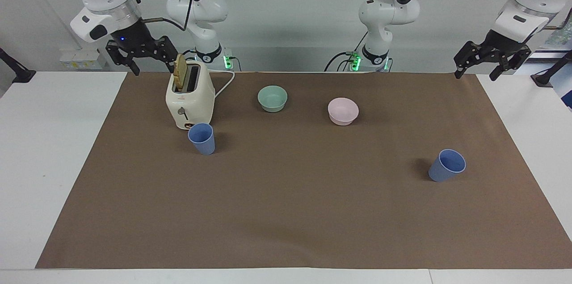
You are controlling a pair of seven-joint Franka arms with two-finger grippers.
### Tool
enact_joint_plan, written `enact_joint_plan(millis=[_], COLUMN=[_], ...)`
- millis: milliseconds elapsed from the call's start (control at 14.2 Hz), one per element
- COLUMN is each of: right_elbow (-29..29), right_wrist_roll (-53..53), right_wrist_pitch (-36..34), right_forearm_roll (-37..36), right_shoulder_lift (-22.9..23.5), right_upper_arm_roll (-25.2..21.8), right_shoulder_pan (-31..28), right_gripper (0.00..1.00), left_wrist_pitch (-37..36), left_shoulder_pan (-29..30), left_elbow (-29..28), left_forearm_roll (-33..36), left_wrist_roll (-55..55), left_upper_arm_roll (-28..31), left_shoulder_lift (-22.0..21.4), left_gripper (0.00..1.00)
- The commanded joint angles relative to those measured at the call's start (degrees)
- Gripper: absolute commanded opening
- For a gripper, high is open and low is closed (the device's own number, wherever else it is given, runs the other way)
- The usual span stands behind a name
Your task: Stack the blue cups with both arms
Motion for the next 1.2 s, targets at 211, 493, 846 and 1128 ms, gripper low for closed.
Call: enact_joint_plan(millis=[211,493,846,1128], right_elbow=[0.4,0.3,-0.1,-0.4], right_wrist_roll=[0.0,0.0,0.0,0.0], right_wrist_pitch=[-0.7,-0.9,-0.8,-0.8], right_forearm_roll=[0.0,0.0,0.0,0.0], right_shoulder_lift=[-0.3,-0.4,-0.4,-0.7], right_upper_arm_roll=[0.3,0.3,0.3,0.3], right_shoulder_pan=[-0.4,-0.3,-0.3,-0.3], right_gripper=[1.00,1.00,1.00,1.00], left_wrist_pitch=[-1.3,-1.1,-0.5,-0.1], left_shoulder_pan=[-0.3,-0.1,0.2,0.2], left_elbow=[1.2,1.1,1.1,0.9], left_forearm_roll=[0.1,0.0,-0.3,-0.3], left_wrist_roll=[-0.4,-0.5,0.0,0.0], left_upper_arm_roll=[-0.2,-0.2,-0.2,-0.2], left_shoulder_lift=[0.3,0.3,0.3,0.3], left_gripper=[1.00,1.00,1.00,1.00])
